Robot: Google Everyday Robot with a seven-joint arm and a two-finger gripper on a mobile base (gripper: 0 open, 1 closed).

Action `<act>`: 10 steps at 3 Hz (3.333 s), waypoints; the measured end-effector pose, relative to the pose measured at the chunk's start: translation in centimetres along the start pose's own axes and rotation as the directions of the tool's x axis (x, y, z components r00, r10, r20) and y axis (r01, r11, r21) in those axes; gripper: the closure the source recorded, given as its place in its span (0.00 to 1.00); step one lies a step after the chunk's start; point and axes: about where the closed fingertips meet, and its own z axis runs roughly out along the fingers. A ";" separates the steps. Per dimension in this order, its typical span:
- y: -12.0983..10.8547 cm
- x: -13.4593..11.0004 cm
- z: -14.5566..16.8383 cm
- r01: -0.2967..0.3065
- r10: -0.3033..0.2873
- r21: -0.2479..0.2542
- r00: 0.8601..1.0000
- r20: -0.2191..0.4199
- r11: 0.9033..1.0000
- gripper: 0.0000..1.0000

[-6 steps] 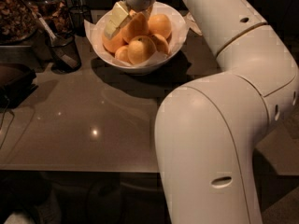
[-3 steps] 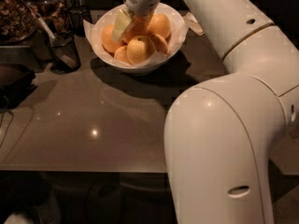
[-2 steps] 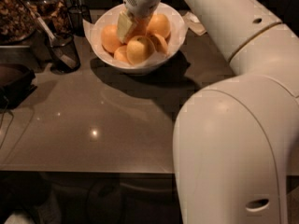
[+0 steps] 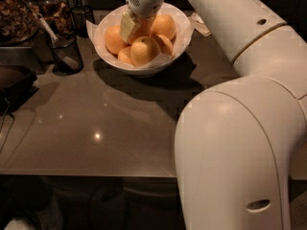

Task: Pick orange from white bowl

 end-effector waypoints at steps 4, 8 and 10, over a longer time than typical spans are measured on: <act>-0.1 -1.0 -2.6 -0.014 0.035 -0.099 0.975 0.219 0.995 1.00; 3.0 0.9 -7.9 -0.001 0.038 -0.104 0.935 0.353 0.995 1.00; 8.7 0.8 -12.5 -0.017 0.046 -0.088 0.940 0.338 0.996 1.00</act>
Offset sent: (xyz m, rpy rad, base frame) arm -0.0040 -0.0125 0.0363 0.2359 -0.0590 -0.0026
